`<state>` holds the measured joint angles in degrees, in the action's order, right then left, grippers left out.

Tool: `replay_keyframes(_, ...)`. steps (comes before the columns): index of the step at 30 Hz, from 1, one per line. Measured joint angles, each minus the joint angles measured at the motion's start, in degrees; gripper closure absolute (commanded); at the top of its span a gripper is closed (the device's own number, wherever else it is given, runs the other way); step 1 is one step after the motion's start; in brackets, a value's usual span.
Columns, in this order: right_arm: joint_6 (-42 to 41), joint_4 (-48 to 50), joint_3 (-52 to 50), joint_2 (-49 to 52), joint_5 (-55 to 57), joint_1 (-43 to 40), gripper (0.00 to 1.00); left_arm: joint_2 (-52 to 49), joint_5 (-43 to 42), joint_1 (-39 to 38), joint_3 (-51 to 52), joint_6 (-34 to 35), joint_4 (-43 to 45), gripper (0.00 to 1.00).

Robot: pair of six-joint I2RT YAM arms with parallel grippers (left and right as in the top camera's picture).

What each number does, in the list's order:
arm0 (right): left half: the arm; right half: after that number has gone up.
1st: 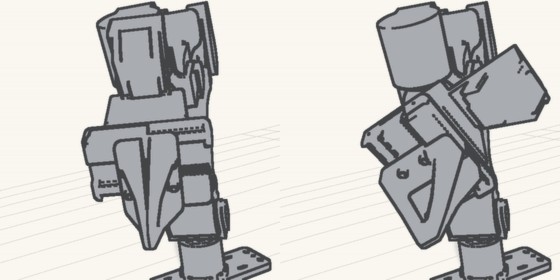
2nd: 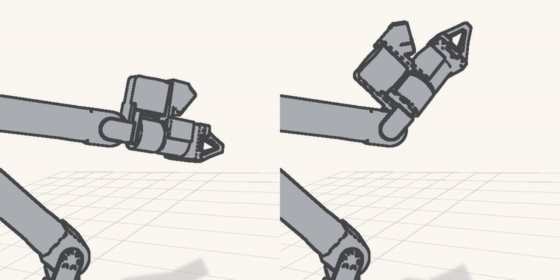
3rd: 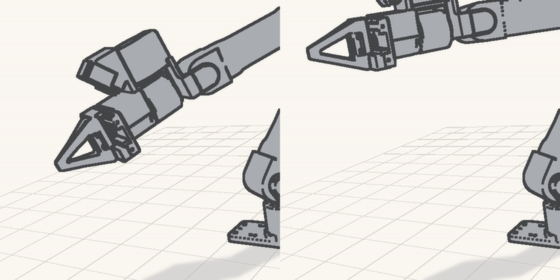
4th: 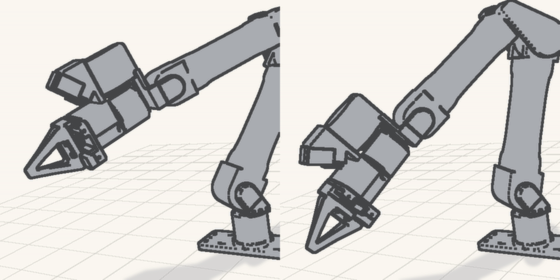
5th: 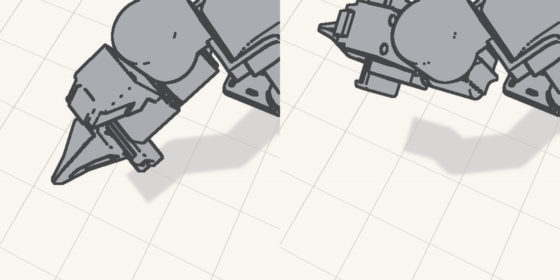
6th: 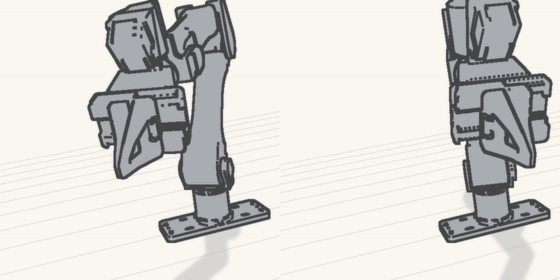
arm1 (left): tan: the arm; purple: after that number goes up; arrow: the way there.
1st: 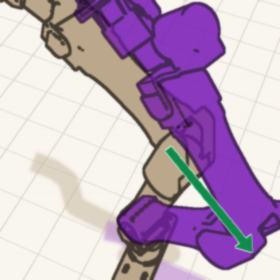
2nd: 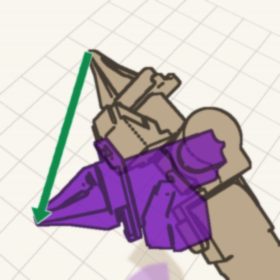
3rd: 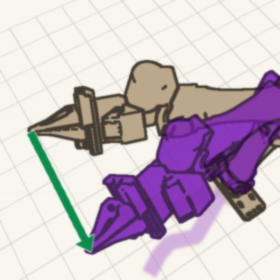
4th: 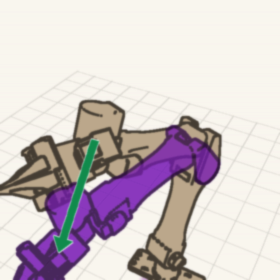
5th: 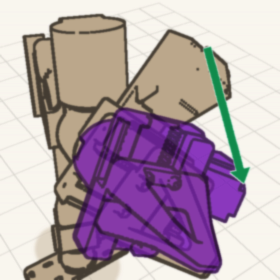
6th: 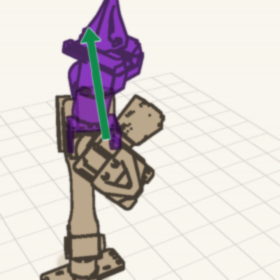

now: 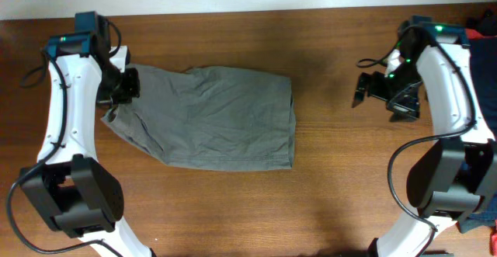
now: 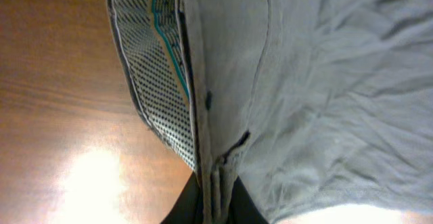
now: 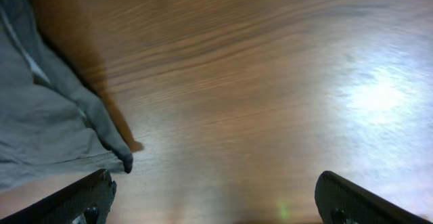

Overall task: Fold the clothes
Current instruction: 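Lift the left end and fold it rightward over the trousers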

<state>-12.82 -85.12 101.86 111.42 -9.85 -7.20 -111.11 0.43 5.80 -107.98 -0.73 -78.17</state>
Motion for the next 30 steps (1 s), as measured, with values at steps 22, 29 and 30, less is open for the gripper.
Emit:
replay_keyframes(22,-0.92,17.25,-13.00,0.00,-6.45,12.72,0.01,-0.02,0.48,-18.21,-10.23,2.75,-12.39,0.99)
replay_keyframes(29,-0.96,19.21,-13.00,-0.04,-6.80,12.72,0.01,-0.02,0.35,-22.25,-10.23,3.61,-10.03,0.99)
replay_keyframes(30,-0.96,19.28,-13.00,-0.04,-6.80,12.72,0.01,-0.02,0.02,-22.71,-10.23,3.61,-9.62,0.99)
